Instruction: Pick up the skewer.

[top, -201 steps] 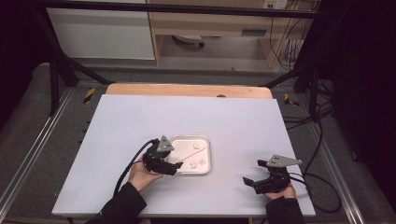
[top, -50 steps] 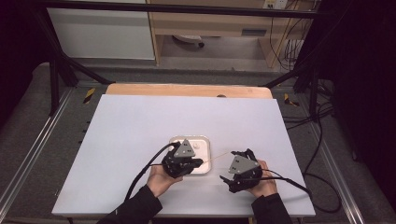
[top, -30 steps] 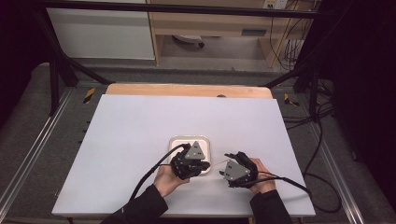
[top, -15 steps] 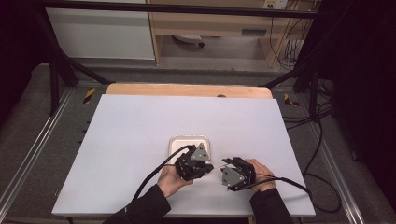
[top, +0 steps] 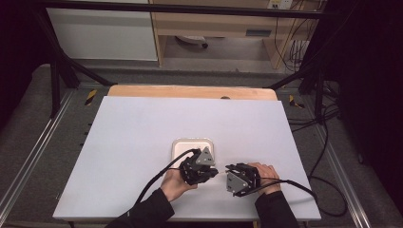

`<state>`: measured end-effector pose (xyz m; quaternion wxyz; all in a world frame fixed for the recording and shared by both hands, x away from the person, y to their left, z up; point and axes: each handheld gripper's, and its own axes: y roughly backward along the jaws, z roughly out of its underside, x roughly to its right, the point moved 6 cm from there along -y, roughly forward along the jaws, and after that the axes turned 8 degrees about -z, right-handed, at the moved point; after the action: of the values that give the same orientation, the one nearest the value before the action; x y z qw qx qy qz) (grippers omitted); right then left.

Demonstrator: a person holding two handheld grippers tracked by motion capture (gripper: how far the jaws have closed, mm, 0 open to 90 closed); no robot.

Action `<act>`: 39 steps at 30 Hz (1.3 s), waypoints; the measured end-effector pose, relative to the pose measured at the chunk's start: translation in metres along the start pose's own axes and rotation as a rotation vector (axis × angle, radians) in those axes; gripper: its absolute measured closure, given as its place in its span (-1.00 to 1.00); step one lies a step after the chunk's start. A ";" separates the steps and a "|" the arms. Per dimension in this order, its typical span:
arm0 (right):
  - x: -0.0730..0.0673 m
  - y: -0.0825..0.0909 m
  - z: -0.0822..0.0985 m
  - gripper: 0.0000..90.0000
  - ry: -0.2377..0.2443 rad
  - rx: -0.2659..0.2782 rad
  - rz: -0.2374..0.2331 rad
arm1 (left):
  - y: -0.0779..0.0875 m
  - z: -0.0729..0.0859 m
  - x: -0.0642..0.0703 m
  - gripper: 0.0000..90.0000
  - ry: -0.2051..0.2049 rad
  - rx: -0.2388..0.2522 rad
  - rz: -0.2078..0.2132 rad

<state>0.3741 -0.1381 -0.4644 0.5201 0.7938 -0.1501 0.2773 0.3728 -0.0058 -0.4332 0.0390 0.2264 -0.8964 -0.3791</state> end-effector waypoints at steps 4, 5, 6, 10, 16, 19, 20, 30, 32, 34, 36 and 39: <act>-0.001 0.001 0.000 0.91 0.029 -0.010 -0.007 | -0.001 0.000 0.000 0.97 -0.002 -0.003 0.002; -0.002 0.001 0.000 0.92 0.035 -0.010 -0.007 | -0.001 0.000 0.000 0.97 0.000 -0.002 0.003; -0.002 0.001 0.000 0.93 0.049 -0.008 -0.007 | -0.001 0.000 0.000 0.97 0.001 -0.001 0.004; -0.005 0.000 0.000 0.97 0.064 -0.017 -0.023 | -0.001 0.001 -0.001 0.97 0.007 -0.010 0.009; -0.005 0.001 -0.002 0.98 0.096 -0.029 -0.027 | -0.002 0.002 -0.003 0.95 0.020 -0.038 0.024; -0.005 0.000 -0.002 0.98 0.107 -0.052 -0.021 | -0.002 0.003 -0.005 0.90 0.009 -0.065 0.008; -0.005 0.000 -0.001 0.98 0.108 -0.061 -0.024 | -0.001 0.004 -0.006 0.85 0.008 -0.074 0.007; -0.007 -0.002 -0.003 0.98 0.121 -0.081 -0.035 | -0.010 0.012 -0.006 0.77 -0.045 -0.238 0.025; -0.007 -0.002 -0.003 0.98 0.131 -0.085 -0.037 | -0.011 0.012 -0.005 0.84 -0.056 -0.249 0.037; -0.008 -0.002 -0.003 0.98 0.129 -0.092 -0.037 | -0.012 0.012 -0.004 0.92 -0.074 -0.258 0.038; -0.007 -0.003 -0.004 0.98 0.150 -0.095 -0.042 | -0.012 0.012 -0.002 0.94 -0.090 -0.272 0.031; -0.007 -0.004 -0.004 0.98 0.160 -0.097 -0.045 | -0.014 0.012 -0.001 0.94 -0.104 -0.282 0.024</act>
<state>0.3689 -0.1331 -0.4700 0.5745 0.7460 -0.1036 0.3204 0.3757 -0.0054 -0.4515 0.0287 0.1879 -0.8377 -0.5119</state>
